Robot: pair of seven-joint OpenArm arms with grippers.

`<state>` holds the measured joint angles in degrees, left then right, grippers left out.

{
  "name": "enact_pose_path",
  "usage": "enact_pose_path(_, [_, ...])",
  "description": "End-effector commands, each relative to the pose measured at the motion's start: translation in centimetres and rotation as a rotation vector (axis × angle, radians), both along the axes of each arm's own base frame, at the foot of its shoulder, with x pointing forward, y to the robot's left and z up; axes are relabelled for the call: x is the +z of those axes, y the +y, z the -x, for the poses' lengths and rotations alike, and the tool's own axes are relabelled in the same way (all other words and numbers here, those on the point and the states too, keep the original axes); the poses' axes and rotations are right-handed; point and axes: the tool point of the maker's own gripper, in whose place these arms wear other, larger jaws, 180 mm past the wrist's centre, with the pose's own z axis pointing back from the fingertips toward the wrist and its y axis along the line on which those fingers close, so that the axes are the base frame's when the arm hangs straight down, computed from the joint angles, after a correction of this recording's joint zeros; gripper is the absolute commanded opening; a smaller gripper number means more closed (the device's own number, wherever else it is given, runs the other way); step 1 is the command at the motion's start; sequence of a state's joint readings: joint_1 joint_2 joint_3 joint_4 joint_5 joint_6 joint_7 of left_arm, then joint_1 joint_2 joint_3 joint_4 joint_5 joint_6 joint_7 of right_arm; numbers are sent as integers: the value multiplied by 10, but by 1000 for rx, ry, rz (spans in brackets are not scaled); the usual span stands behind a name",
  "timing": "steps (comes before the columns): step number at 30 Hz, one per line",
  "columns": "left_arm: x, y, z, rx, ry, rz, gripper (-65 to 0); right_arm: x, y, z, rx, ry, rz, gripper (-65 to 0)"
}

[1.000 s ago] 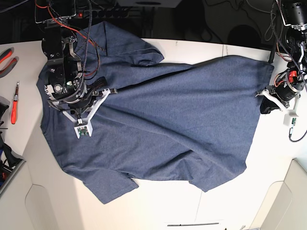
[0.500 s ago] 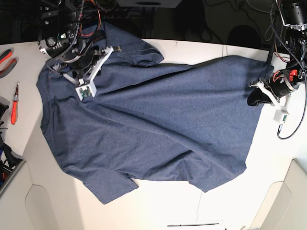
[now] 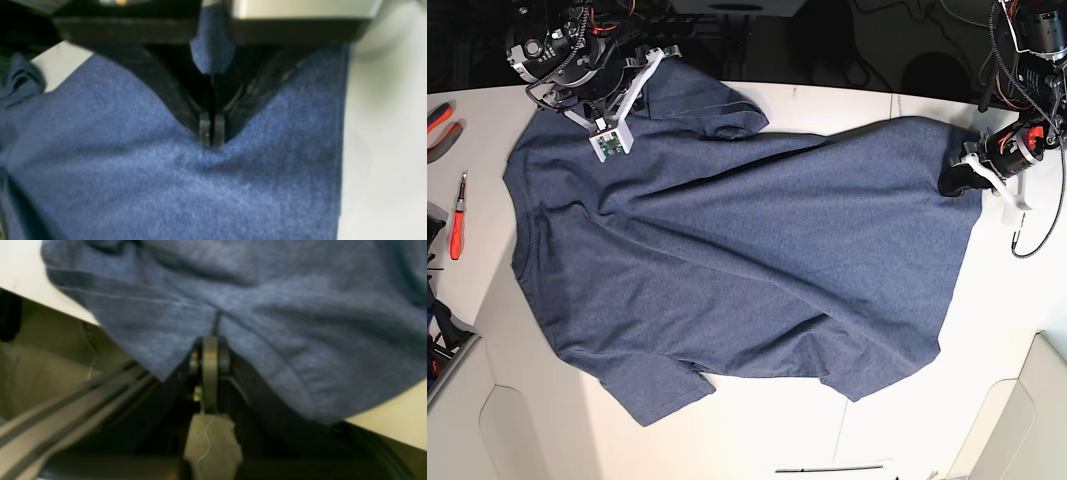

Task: Layout the t-shirt on the table in an organized manner, then fold the t-shirt properly
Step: 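Pull the shirt with both grippers apart to smooth it flat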

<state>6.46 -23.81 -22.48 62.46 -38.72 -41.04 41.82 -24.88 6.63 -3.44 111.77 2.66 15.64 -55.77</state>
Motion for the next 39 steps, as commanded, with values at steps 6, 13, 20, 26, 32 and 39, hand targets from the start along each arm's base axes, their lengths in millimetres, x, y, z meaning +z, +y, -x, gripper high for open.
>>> enact_pose_path(6, [-8, 9, 9, -11, 60, -45, -650, 8, -18, -18, -42, -82, 92, -650])
enact_pose_path(13, [-1, 8, -4, -10, 32, -44, -650, -9, -21, -9, -54, -39, 100, -650])
enact_pose_path(20, [0, 8, -7, -10, 27, -44, -650, -19, -2, 8, 2, 38, 4, -650])
enact_pose_path(26, [0, 8, -7, -10, 27, -44, -650, -13, 45, 39, 152, 168, -217, -650])
enact_pose_path(32, [1, 8, -7, -7, 24, -39, -650, 6, 88, 61, 290, 225, -414, -650])
enact_pose_path(39, [1, 8, -7, -7, 24, -39, -650, -9, 9, -9, 66, -65, 55, -650])
